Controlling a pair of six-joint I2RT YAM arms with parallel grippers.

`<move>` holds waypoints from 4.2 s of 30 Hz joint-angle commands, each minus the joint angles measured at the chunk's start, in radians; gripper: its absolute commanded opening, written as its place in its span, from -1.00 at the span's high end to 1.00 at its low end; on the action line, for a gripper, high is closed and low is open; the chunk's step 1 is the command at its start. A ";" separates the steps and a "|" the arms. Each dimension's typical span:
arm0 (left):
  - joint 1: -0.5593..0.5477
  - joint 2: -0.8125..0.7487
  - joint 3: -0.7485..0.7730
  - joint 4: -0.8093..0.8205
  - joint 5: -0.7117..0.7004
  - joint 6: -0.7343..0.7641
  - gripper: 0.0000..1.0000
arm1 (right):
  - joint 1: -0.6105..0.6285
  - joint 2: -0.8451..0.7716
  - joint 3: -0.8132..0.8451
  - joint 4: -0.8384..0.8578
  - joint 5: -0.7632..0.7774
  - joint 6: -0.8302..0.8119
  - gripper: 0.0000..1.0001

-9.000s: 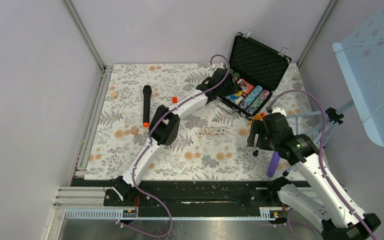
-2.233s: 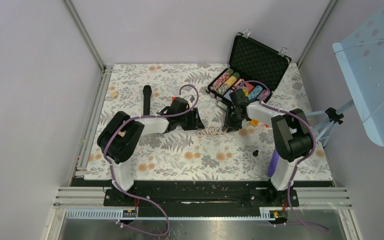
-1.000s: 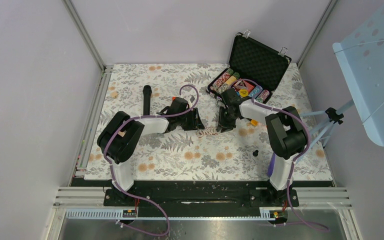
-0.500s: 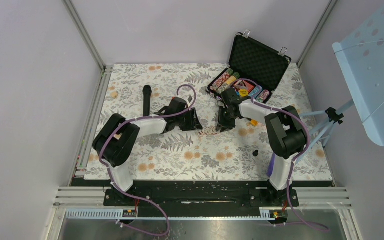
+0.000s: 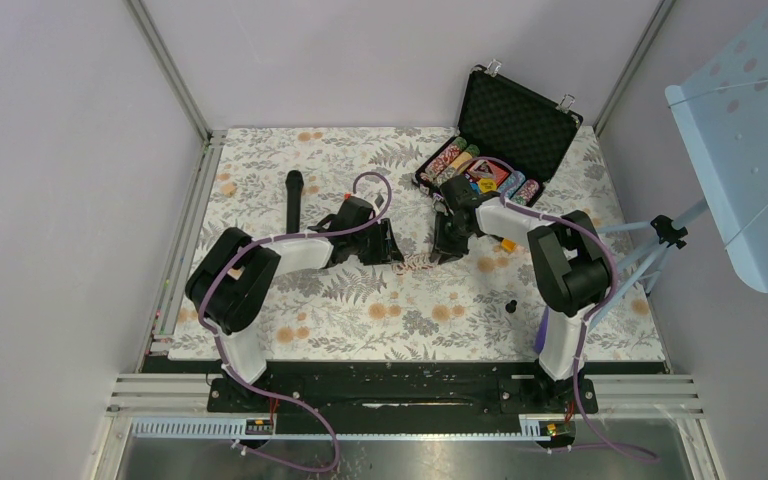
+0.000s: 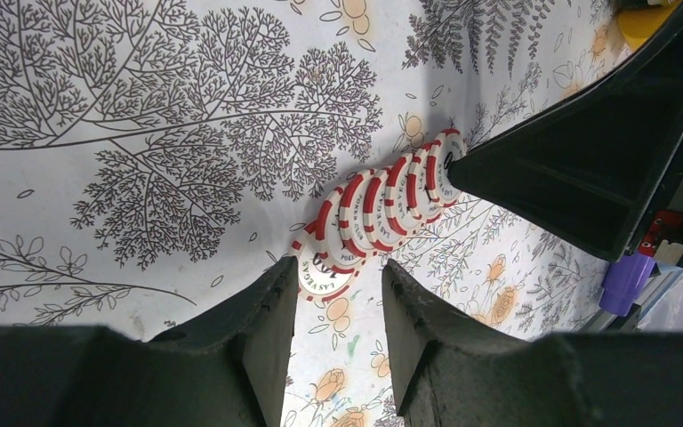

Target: Pack up texas hold em set

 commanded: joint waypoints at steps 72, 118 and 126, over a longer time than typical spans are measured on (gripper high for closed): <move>-0.016 0.006 -0.040 0.039 0.001 -0.080 0.25 | 0.050 0.049 0.053 -0.040 -0.004 0.003 0.34; -0.016 0.011 -0.065 0.069 -0.028 -0.121 0.20 | 0.055 0.048 0.057 -0.051 0.004 -0.002 0.35; -0.016 0.012 -0.064 0.070 -0.027 -0.119 0.23 | 0.066 0.058 0.071 -0.050 -0.004 0.009 0.35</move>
